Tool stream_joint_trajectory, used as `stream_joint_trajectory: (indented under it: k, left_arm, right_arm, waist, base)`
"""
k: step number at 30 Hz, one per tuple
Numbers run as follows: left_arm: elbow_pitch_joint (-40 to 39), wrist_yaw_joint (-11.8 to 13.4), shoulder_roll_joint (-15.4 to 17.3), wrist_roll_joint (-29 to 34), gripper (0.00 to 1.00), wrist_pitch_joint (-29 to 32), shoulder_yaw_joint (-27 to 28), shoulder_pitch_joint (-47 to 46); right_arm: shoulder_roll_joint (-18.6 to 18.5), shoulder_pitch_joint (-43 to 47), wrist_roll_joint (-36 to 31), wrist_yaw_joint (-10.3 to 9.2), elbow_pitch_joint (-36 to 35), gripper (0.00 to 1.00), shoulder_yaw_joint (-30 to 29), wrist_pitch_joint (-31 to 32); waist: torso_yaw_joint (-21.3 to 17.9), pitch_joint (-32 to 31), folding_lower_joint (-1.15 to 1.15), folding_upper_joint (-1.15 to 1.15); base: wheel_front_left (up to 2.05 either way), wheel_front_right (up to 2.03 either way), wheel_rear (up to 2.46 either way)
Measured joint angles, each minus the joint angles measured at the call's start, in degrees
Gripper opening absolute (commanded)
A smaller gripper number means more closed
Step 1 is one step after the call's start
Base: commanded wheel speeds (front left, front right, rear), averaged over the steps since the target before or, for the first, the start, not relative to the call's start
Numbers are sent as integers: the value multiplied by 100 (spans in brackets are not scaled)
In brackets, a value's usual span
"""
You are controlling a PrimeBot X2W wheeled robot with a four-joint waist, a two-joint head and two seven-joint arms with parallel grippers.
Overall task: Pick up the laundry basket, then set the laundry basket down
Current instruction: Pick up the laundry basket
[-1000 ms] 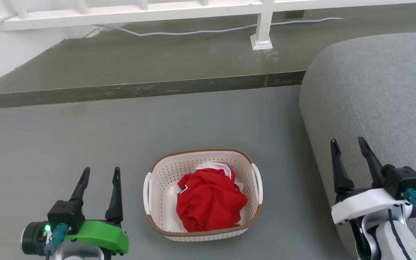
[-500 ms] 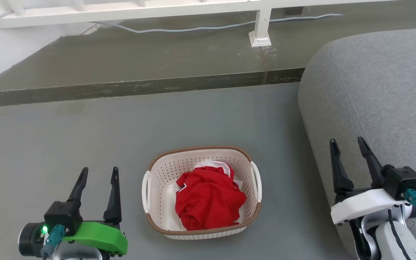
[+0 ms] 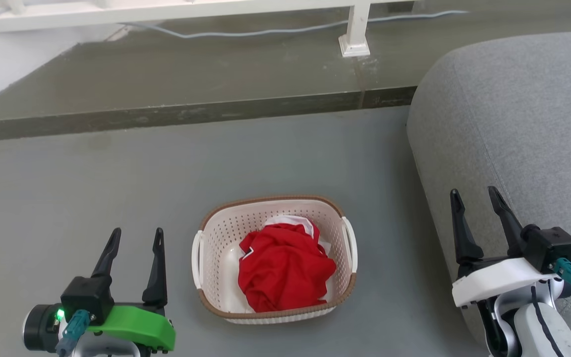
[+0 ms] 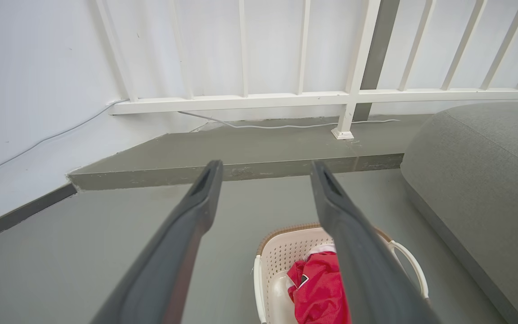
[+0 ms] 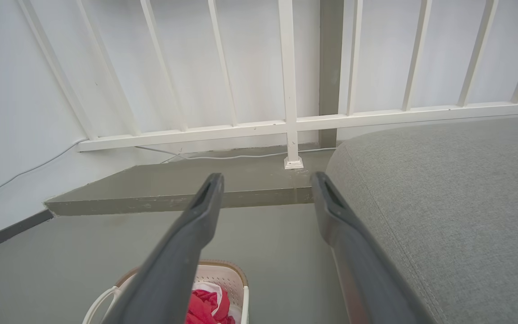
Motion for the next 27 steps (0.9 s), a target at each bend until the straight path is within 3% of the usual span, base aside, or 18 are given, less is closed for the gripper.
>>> stream_joint_trajectory:
  k: [11, 27]
  left_arm:
    - [-312, 19, 46, 30, 100, 229, -2, -29]
    - [-410, 19, 81, 56, 100, 468, 32, -693]
  right_arm:
    - [2, -43, 18, 0, -118, 100, 24, 79]
    - [4, -766, 15, 58, -155, 100, 267, 285]
  waist:
    - [-21, 415, 0, 0]
    - [-18, 1585, 0, 0]
  base:
    - [0, 0, 0]
    - [0, 0, 0]
